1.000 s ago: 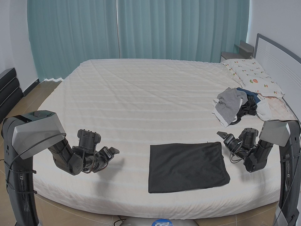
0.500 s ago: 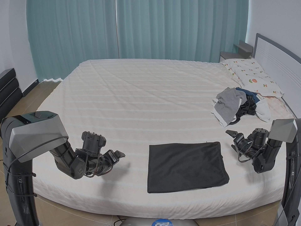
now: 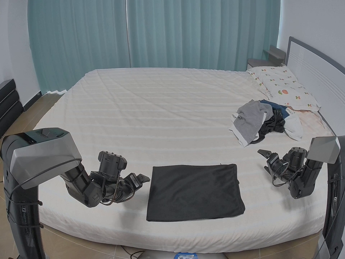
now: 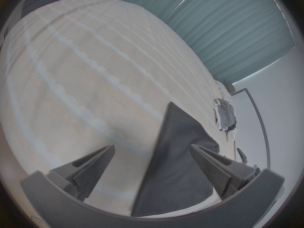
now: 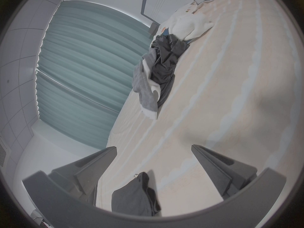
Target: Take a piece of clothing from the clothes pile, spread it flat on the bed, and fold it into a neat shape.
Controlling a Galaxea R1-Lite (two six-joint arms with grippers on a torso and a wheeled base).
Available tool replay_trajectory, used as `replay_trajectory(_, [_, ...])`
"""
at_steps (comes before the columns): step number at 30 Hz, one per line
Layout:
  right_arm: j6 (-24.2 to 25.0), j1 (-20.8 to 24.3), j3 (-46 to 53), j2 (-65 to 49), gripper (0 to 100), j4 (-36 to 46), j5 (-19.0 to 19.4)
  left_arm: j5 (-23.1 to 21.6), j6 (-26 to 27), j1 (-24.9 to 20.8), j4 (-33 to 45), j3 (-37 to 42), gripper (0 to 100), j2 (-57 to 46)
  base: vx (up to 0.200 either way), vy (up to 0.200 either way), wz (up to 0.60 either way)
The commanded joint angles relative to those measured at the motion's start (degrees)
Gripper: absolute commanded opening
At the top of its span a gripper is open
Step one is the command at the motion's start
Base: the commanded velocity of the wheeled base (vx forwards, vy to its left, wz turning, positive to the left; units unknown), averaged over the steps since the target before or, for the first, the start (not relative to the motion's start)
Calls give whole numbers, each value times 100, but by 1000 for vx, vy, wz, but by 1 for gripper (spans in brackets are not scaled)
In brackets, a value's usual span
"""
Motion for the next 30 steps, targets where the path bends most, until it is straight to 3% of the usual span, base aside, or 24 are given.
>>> replay_trajectory(1, [-6,3,-10,7,100,-4,1,-169,33,-108,-5,-127,100,35,0,0,0])
replay_trajectory(7, [-15,12,-1,16,100,-4,-8,-125,569,-354,-58,-154,100,228,0,0,0])
replay_trajectory(9, [-32,21,-1,42,100,-4,-8,139,789,-521,-471,-57,100,395,0,0,0])
replay_trajectory(15, [-50,29,-1,51,100,-4,-17,543,894,-573,-1104,-48,100,817,0,0,0])
replay_trajectory(30, [-85,29,-1,60,100,-4,-8,473,859,-758,-1921,365,100,817,0,0,0])
